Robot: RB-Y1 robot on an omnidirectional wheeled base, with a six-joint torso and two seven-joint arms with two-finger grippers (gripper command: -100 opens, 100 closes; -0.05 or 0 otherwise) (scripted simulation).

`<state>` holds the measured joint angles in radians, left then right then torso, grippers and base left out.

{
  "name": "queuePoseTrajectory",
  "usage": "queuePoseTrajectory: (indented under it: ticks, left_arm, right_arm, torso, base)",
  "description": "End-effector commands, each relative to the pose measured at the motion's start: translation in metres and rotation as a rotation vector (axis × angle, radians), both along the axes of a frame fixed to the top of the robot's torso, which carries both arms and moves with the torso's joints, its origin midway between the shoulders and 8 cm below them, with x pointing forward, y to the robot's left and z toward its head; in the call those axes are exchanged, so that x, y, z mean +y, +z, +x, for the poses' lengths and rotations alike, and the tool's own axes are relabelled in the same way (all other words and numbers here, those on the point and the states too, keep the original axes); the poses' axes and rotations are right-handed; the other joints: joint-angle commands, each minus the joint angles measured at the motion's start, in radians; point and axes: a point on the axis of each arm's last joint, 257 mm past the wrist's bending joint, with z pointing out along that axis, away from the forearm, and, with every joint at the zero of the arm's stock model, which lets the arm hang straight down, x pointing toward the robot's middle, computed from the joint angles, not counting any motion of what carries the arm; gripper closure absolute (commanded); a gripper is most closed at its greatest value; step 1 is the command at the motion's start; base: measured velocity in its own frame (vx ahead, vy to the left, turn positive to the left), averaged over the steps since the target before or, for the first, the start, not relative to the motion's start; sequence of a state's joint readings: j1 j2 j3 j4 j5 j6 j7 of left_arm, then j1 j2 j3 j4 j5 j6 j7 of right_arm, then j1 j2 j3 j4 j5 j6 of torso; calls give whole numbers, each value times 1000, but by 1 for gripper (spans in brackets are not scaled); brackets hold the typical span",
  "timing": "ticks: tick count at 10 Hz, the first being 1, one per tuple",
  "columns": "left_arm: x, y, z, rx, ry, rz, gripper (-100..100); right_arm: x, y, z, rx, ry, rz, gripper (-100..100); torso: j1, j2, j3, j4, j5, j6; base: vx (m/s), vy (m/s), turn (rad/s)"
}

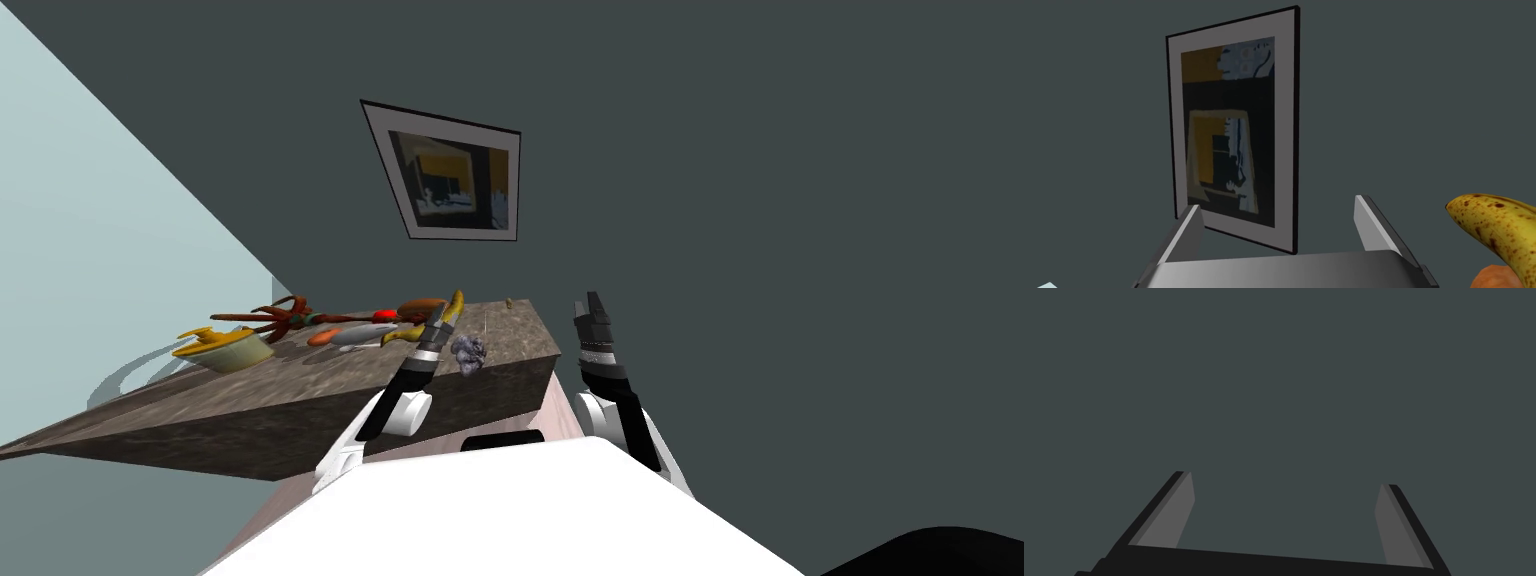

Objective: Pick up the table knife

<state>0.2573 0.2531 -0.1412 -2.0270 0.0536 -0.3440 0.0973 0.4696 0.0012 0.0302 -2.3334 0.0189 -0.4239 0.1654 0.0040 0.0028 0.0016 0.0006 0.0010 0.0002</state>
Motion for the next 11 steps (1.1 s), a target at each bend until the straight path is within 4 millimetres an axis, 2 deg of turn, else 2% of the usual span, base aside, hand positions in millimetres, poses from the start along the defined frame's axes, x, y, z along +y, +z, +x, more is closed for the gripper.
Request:
queuePoseTrajectory:
  ticks: [1, 3, 4, 5, 6, 7, 8, 9, 10, 11]
  left_arm:
    - [-2, 3, 8, -1, -14, 10, -100]
    - [-16, -13, 28, 48, -54, 52, -100]
    - [-19, -4, 31, 27, -61, 53, -100]
    - [-25, -15, 43, 59, -77, 79, -100]
    - [-27, -8, 44, 45, -82, 80, -100]
    - [-32, -22, 55, 84, -94, 109, -100]
    - [-35, -14, 57, 67, -99, 110, -100]
    - [-40, -28, 69, 107, -109, 144, -100]
    - [-42, -21, 71, 92, -113, 145, -100]
    - [-46, -36, 83, 136, -120, 182, -100]
  right_arm:
    - [0, 0, 0, 0, 0, 0, 0]
    - [0, 0, 0, 0, 0, 0, 0]
    - [0, 0, 0, 0, 0, 0, 0]
    - [0, 0, 0, 0, 0, 0, 0]
    - [0, 0, 0, 0, 0, 0, 0]
    - [0, 0, 0, 0, 0, 0, 0]
    - [0, 0, 0, 0, 0, 0, 0]
    - [0, 0, 0, 0, 0, 0, 0]
    - [0, 0, 0, 0, 0, 0, 0]
    - [0, 0, 0, 0, 0, 0, 0]
  torso:
    - [0, 0, 0, 0, 0, 0]
    - [-1, 0, 0, 0, 0, 0]
    - [0, 2, 1, 0, 0, 0]
    - [0, 1, 1, 0, 0, -1]
    - [0, 0, 0, 0, 0, 0]
    - [0, -1, 0, 0, 0, -1]
    - [-1, -1, 0, 0, 0, 0]
    - [-2, -1, -1, 0, 0, 0]
    - [-2, -1, -1, 0, 0, 0]
    - [-2, -1, -1, 0, 0, -1]
  base:
    - [-35, 42, -57]
    - [-76, 52, -165]
    - [-72, 59, -54]
    - [-58, 61, -119]
    - [-42, 48, -69]
    - [-49, 39, -107]
    - [-42, 26, -76]
    - [-47, 26, -165]
    - [-46, 31, -63]
    - [-44, 32, -136]
